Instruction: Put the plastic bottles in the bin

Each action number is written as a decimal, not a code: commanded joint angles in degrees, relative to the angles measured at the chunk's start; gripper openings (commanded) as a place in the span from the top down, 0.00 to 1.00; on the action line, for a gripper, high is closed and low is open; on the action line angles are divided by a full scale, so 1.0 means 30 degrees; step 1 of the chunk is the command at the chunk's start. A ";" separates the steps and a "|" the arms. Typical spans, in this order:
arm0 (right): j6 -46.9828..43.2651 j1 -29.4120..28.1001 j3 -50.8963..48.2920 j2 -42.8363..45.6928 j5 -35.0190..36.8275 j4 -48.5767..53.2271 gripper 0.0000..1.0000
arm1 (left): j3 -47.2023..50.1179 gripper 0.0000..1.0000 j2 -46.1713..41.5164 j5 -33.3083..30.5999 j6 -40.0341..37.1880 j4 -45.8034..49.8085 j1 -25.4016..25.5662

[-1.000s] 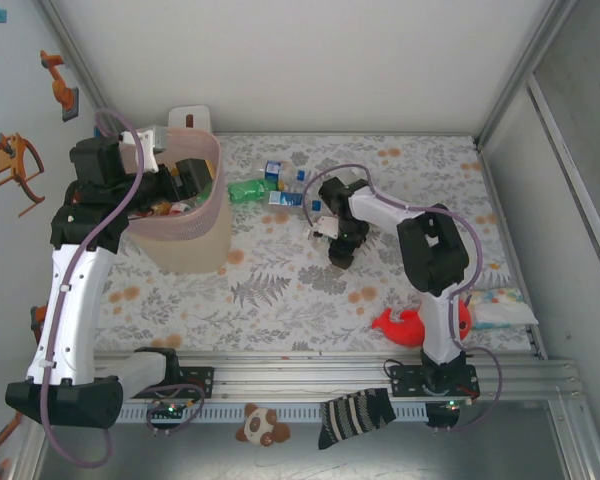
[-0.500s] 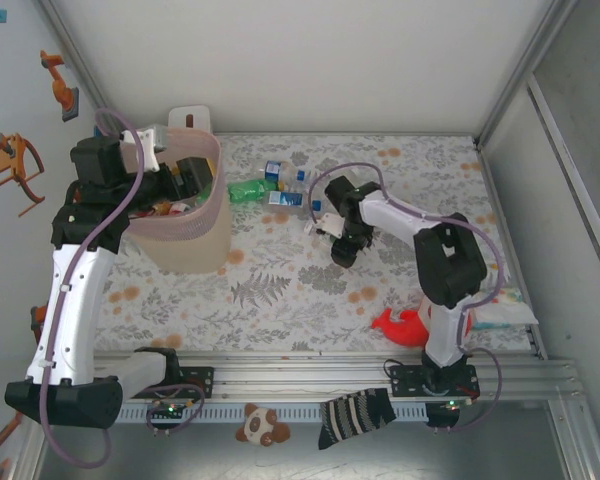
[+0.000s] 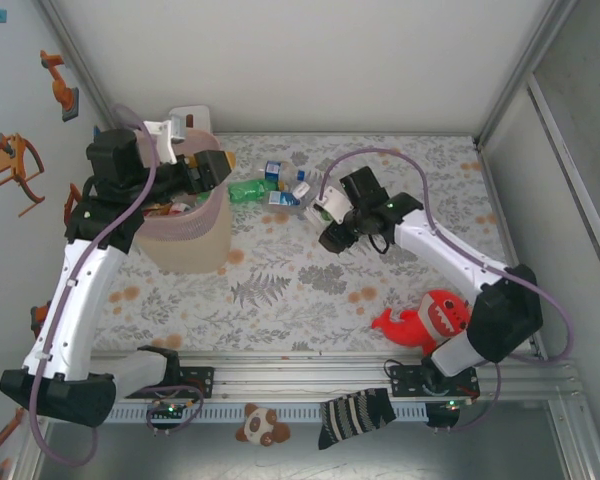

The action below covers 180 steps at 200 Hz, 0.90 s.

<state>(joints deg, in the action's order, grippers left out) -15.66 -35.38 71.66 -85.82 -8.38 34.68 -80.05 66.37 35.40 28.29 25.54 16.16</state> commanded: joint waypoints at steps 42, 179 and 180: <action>0.4934 -0.2244 -0.0506 0.2284 0.0247 -0.6841 0.42 | 0.0425 0.25 0.0949 -0.1974 0.0311 -0.2353 0.3545; 1.1379 -0.4117 -0.0589 0.3696 0.0677 -1.1525 0.45 | -0.0355 0.37 0.2991 -0.2688 -0.0831 -0.2976 0.6530; 1.1434 -0.4102 -0.0578 0.3715 0.0681 -1.1513 0.45 | -0.0371 0.38 0.3002 -0.2688 -0.0854 -0.2976 0.6563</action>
<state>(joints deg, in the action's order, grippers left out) 14.81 -46.96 69.67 -77.58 -6.61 5.19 -79.48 73.84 26.65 27.97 17.32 34.63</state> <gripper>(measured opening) 0.666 0.630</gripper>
